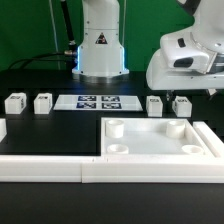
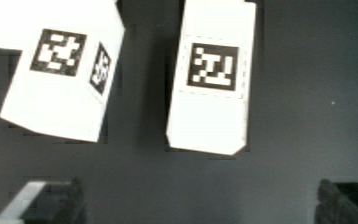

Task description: Assemble square table

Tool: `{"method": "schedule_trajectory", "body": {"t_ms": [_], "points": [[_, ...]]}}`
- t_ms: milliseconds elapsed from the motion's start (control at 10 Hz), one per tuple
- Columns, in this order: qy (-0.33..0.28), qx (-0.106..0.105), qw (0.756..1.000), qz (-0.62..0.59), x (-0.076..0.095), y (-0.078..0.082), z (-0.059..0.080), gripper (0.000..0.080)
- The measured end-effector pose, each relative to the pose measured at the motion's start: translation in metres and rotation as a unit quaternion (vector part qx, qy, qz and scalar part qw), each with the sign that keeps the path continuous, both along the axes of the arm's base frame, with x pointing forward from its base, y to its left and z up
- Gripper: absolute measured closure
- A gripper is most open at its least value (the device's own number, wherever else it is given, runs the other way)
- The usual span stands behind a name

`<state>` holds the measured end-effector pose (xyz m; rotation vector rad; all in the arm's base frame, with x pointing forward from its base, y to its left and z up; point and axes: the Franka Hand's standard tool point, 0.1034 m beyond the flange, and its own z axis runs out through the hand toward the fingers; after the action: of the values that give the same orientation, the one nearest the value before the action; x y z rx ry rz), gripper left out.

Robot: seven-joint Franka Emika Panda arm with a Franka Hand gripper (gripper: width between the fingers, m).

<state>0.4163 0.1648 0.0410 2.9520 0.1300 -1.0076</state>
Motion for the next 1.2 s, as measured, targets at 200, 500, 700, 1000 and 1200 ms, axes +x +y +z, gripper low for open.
{"method": "schedule_trajectory", "body": {"t_ms": [200, 500, 700, 1000, 1200], "points": [[0.073, -0.009, 0.997, -0.017, -0.011, 0.004, -0.007, 0.015], [0.109, -0.012, 0.994, -0.021, -0.013, 0.012, -0.017, 0.015], [0.11, -0.012, 0.994, -0.021, -0.013, 0.012, -0.018, 0.015], [0.122, -0.017, 0.992, -0.021, -0.025, 0.011, -0.024, 0.015], [0.131, -0.023, 0.991, -0.019, -0.034, 0.014, -0.03, 0.015]]}}
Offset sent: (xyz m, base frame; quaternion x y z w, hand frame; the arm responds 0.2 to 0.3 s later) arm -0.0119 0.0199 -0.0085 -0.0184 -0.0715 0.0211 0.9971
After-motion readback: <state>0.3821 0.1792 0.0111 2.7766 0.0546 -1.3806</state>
